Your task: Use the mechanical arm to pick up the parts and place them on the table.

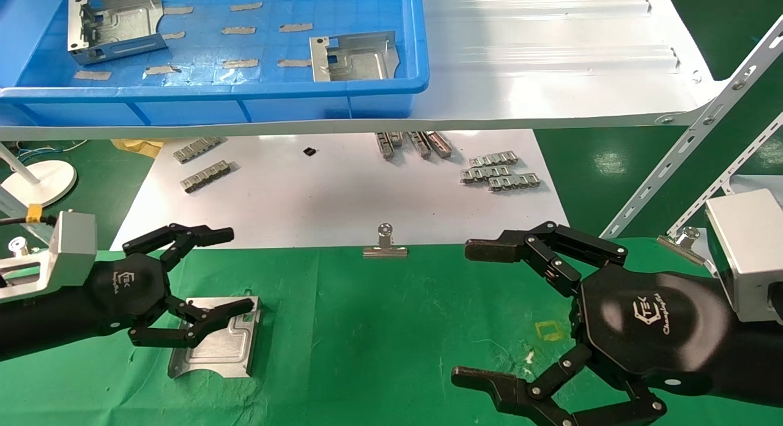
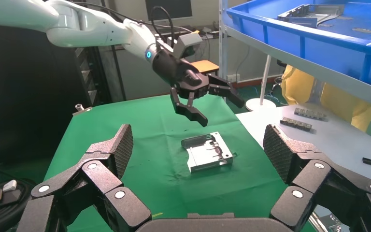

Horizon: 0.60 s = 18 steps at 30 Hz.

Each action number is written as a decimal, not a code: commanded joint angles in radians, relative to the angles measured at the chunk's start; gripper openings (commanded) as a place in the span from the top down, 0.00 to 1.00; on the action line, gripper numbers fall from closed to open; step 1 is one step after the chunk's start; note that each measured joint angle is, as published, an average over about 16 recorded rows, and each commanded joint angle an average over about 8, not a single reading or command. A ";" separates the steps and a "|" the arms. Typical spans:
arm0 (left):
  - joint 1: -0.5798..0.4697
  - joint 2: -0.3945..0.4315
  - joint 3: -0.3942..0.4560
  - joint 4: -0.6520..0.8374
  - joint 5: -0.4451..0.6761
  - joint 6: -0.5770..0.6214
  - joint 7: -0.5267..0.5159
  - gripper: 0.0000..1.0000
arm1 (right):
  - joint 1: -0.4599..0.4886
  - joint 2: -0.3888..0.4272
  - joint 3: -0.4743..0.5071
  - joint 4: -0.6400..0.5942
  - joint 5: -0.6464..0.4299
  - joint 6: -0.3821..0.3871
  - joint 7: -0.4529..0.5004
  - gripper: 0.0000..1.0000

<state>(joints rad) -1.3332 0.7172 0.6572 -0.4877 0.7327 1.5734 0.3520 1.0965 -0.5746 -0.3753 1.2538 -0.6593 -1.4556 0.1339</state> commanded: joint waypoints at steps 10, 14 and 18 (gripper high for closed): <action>0.064 -0.026 -0.094 -0.198 -0.001 -0.019 -0.134 0.00 | 0.000 0.000 0.000 0.000 0.000 0.000 0.000 0.00; 0.088 -0.036 -0.128 -0.270 -0.001 -0.026 -0.183 0.00 | 0.000 0.000 0.000 0.000 0.000 0.000 0.000 0.00; 0.111 -0.046 -0.162 -0.342 -0.001 -0.033 -0.232 0.00 | 0.000 0.000 0.000 0.000 0.000 0.000 0.000 0.00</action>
<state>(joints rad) -1.2222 0.6717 0.4952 -0.8294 0.7318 1.5401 0.1205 1.0965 -0.5745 -0.3754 1.2538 -0.6593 -1.4556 0.1339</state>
